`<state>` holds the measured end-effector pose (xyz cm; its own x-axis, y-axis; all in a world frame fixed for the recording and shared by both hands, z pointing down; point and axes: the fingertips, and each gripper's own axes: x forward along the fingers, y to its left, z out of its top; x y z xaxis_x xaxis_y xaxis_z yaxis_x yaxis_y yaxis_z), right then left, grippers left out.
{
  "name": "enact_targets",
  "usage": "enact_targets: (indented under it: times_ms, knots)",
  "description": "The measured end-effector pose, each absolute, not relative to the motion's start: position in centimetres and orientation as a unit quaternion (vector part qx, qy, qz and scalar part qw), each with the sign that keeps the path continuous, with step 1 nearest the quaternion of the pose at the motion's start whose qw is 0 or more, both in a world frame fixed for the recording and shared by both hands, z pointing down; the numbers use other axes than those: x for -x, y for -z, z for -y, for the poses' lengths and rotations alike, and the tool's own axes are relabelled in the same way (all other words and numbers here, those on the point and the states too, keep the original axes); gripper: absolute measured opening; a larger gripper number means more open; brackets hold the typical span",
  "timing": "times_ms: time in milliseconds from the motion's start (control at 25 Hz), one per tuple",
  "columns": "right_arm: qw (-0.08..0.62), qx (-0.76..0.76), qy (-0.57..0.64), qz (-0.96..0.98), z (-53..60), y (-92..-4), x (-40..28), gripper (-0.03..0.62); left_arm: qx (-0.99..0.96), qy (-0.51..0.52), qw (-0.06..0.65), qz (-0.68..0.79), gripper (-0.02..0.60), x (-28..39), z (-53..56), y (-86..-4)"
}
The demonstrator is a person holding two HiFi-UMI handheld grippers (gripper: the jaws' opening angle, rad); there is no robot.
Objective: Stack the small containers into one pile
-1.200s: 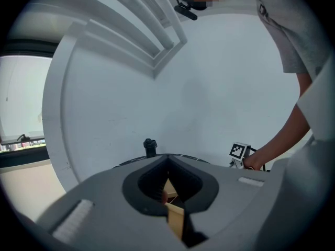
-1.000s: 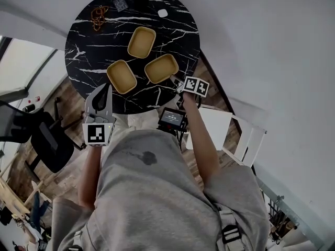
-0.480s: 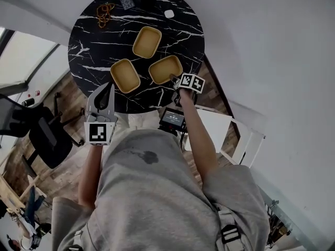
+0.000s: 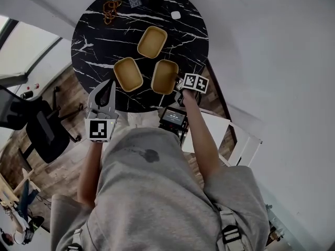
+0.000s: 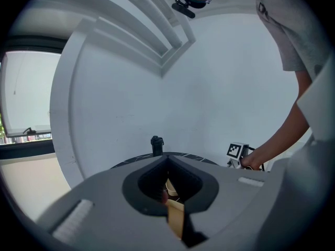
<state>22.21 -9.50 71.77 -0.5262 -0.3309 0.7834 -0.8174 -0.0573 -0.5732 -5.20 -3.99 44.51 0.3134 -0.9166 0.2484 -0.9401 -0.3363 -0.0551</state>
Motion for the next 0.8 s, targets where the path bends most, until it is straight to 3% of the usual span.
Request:
enact_targets:
  times_ms: [440,800]
  knots:
    - [0.212,-0.331,-0.513,0.763,11.9,-63.4,-13.1,0.031,-0.795,-0.102,0.059,0.595,-0.003,7.1,4.2,-44.4]
    - [0.225,-0.253,-0.504,0.794,11.3,-62.8,-6.7,0.031,-0.77,-0.077,0.084,0.628,-0.003,10.2,3.9,-44.9]
